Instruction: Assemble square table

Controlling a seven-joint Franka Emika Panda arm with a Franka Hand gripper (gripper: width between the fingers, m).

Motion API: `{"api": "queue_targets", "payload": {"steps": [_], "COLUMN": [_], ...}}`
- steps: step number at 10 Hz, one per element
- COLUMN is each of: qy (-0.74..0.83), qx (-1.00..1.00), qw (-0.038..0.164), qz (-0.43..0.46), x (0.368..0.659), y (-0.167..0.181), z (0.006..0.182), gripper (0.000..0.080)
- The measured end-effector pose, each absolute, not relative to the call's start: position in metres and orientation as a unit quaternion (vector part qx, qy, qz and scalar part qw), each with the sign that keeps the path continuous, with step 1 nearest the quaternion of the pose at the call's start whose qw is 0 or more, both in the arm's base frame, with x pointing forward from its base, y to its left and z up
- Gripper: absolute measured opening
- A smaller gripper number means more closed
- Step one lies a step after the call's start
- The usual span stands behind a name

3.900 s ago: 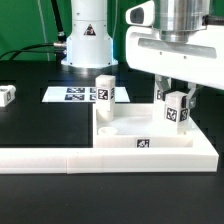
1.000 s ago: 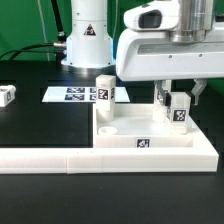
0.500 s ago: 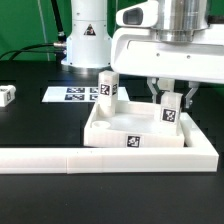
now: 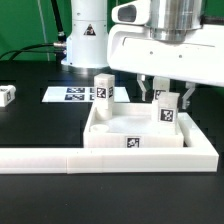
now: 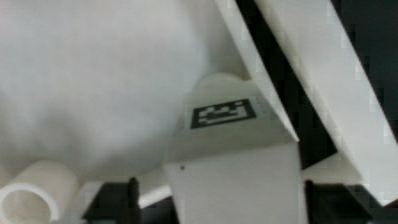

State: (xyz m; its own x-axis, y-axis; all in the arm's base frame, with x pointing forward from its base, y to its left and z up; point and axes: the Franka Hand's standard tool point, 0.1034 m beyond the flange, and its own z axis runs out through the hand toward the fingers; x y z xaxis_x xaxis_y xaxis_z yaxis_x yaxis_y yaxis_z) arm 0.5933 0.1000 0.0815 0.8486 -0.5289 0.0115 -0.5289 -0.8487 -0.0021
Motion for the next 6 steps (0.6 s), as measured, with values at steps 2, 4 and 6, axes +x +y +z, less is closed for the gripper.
{"api": "queue_targets", "payload": {"steps": [2,4,6], "qy": [-0.223,-0.168,-0.131], "qx": [0.975,0.986,0.991], "qw": [0.003,0.004,0.003], "qz": [0.002,-0.005,-0.031], "x": [0.59,0.588,0.581], "y": [0.101,0.097,0.08], "z": [0.09,0.095,0.101], "gripper": [0.062,0.064,0.0648]}}
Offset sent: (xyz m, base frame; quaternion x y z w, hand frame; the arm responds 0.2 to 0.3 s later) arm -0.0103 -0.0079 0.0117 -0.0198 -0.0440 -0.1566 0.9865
